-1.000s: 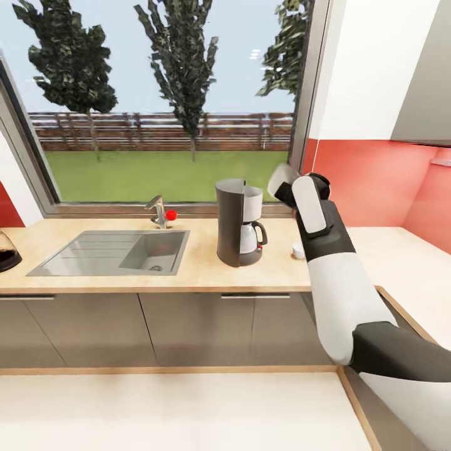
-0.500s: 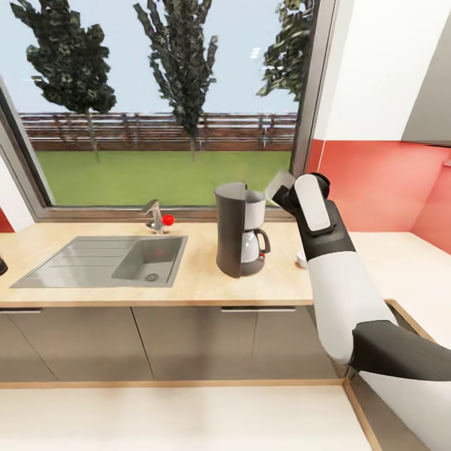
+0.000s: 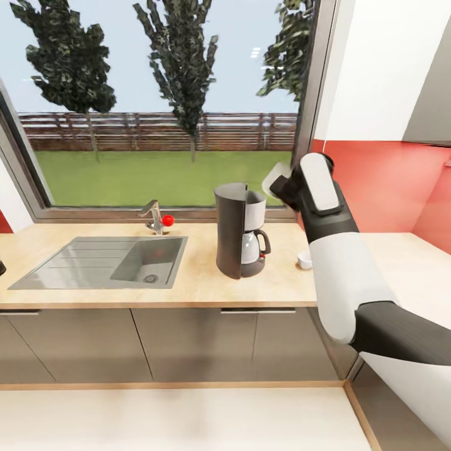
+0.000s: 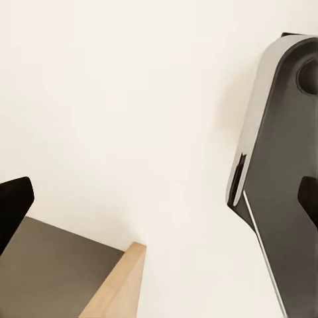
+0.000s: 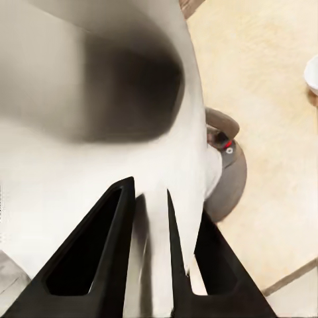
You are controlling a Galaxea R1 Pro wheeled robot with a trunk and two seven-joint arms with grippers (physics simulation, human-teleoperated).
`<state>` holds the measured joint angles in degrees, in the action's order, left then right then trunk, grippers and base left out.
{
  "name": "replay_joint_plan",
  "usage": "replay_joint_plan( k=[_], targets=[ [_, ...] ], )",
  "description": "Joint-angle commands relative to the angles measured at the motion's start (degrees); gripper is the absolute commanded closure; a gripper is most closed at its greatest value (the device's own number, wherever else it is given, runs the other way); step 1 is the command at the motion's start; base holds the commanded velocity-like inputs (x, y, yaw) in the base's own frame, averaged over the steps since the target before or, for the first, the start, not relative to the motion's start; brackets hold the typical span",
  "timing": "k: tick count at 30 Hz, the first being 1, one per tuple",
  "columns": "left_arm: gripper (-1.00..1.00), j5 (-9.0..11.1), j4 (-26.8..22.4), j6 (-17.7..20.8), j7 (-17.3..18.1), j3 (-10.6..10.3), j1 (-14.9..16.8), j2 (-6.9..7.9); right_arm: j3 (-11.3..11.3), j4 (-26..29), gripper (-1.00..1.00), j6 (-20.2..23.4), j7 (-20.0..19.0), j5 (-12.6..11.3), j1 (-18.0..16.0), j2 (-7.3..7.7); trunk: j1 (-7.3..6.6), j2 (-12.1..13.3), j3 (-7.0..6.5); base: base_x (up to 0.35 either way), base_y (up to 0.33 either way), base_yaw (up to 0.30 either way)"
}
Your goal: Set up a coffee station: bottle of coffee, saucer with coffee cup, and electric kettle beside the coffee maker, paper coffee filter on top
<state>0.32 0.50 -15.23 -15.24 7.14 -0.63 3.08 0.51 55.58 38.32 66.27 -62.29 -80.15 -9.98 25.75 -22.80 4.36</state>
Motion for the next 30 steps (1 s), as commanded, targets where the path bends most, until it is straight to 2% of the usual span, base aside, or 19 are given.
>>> replay_joint_plan(
  k=[1,5,11,18,30],
  targets=[
    [-1.0,0.03,0.04,-0.33,0.0,0.33,0.03,0.0,0.04,0.06,1.0,0.24,1.51,-1.89,-0.07,-0.02,0.04,-0.12,0.11,0.0,0.0,0.0],
    [-1.0,0.03,0.05,-0.33,-0.26,0.33,0.03,-0.06,0.02,0.2,1.0,0.19,6.68,-5.42,-0.09,-0.02,0.04,-0.12,0.11,0.0,0.0,0.0],
    [-1.0,0.03,0.06,-0.33,-0.36,0.35,0.04,-0.01,0.08,1.2,1.0,0.18,7.97,-7.78,-0.09,-0.02,0.04,-0.12,0.11,0.0,0.0,0.0],
    [-1.0,0.03,0.09,-0.33,-0.33,0.33,0.03,-0.05,0.1,3.66,1.0,0.18,8.17,-8.35,-0.09,-0.02,0.04,-0.12,-0.35,0.0,0.0,0.0],
    [-1.0,0.17,0.03,-0.33,0.1,0.48,0.07,0.0,0.02,3.92,1.0,0.18,8.17,-8.37,-0.09,-0.02,0.04,-0.12,-1.4,0.05,0.045,0.0]
  ],
)
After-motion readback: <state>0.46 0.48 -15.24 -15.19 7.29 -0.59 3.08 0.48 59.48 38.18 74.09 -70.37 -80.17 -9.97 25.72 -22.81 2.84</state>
